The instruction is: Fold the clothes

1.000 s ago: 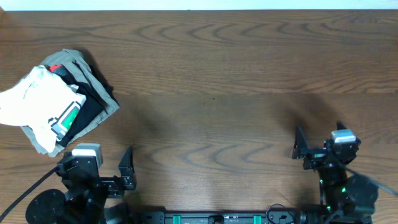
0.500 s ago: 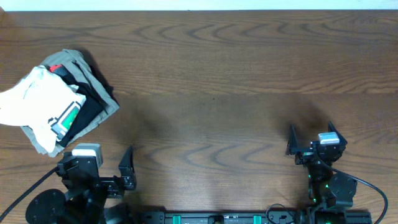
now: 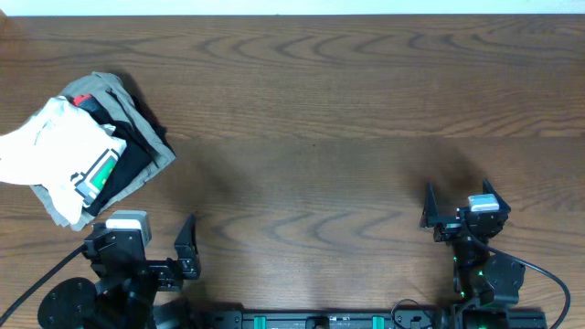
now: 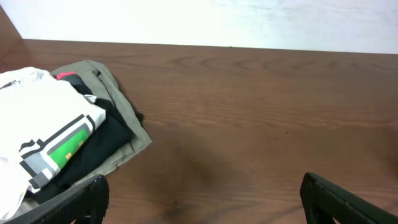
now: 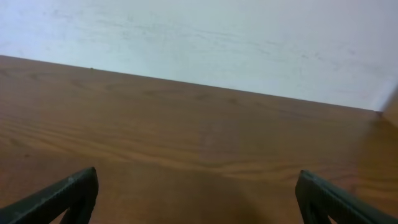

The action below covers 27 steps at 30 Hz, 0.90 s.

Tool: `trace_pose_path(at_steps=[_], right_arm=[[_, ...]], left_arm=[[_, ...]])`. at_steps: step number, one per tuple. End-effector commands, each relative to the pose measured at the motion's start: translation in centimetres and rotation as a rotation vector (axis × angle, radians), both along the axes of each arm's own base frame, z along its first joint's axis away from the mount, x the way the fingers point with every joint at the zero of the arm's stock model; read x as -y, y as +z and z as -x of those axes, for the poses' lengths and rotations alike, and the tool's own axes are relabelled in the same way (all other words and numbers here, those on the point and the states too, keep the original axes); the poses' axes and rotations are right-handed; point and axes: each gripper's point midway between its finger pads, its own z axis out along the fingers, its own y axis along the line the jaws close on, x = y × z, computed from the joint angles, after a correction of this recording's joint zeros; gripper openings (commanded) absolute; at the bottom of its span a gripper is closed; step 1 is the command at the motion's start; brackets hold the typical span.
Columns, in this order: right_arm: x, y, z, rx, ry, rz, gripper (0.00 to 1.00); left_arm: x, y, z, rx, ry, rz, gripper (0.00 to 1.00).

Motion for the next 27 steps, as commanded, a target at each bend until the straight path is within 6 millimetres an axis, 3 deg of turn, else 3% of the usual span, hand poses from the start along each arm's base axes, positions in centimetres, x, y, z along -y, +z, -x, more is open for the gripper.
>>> trace_pose_path(at_steps=[1,8,12,21,27], right_arm=[[-0.2,-0.1,0.0,0.002,0.009,0.011,0.99],[-0.2,-0.1,0.0,0.002,0.009,0.011,0.99],[-0.2,-0.1,0.0,0.002,0.009,0.011,0.99],[-0.2,-0.1,0.0,0.002,0.009,0.011,0.99],[-0.2,-0.1,0.0,0.002,0.009,0.011,0.99]], left_arm=[[0.0,0.0,0.0,0.001,-0.001,-0.004,0.98],[-0.1,-0.9,0.2,-0.014,-0.007,-0.035,0.98],[0.6,-3.6,-0.2,-0.049,-0.074,-0.05,0.98],[-0.4,-7.9,-4.4,0.182,-0.044,-0.159,0.98],[-0.9,-9.2,-7.0,0.321,-0.007,-0.18,0.98]])
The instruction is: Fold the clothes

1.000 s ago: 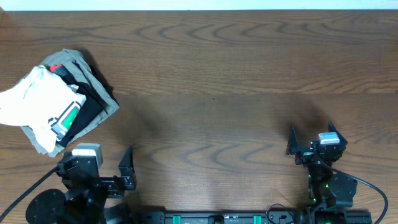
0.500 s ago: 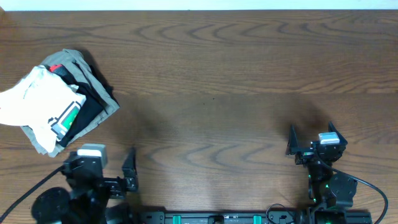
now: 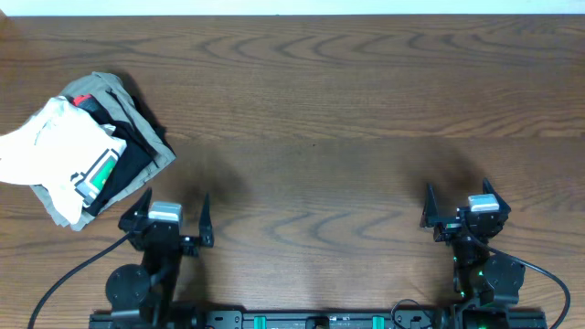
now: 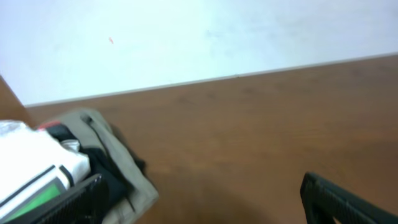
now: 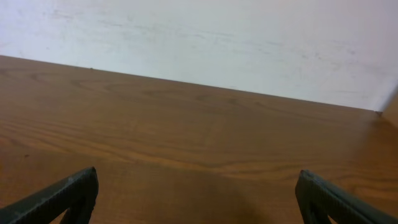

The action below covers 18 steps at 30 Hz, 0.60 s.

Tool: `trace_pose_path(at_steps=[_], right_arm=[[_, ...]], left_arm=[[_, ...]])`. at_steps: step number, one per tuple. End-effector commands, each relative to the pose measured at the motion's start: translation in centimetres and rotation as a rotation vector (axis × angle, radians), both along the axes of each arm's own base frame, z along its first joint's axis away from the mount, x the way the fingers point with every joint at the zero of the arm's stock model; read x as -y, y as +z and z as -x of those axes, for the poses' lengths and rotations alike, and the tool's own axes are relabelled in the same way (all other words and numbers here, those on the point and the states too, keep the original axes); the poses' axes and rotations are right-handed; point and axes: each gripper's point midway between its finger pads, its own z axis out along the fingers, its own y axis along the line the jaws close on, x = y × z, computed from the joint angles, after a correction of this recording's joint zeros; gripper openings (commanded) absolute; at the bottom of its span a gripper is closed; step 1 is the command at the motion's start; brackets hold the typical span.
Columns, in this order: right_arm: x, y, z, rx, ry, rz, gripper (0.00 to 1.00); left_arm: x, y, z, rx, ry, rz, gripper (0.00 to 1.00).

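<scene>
A pile of clothes (image 3: 87, 151) lies at the left of the wooden table (image 3: 347, 110): a white shirt with a green and grey print on top, black cloth under it, a khaki garment at the bottom, a bit of red at the back. The left wrist view shows the pile (image 4: 68, 168) at its lower left. My left gripper (image 3: 174, 212) stands open just right of the pile's near edge, nothing between its fingers. My right gripper (image 3: 457, 203) is open at the near right, over bare wood, far from the clothes.
A white wall (image 5: 205, 37) runs behind the table's far edge. Both arm bases and their cables sit along the near edge of the table.
My left gripper has moved to the right and a little away from the near edge, and its camera now looks more level, showing the wall. The right arm and the clothes are unchanged.
</scene>
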Motion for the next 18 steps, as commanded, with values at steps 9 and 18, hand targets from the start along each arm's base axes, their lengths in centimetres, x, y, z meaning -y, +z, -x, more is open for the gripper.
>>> trace_pose_path(at_steps=[9,18], right_arm=[[-0.2,-0.1,0.0,0.002,0.009,0.011,0.99],[-0.2,-0.1,0.0,0.002,0.009,0.011,0.99]], left_arm=[[-2.0,-3.9,-2.6,0.104,0.109,-0.027,0.98],[-1.8,-6.8,-2.4,-0.017,0.098,-0.027,0.98]])
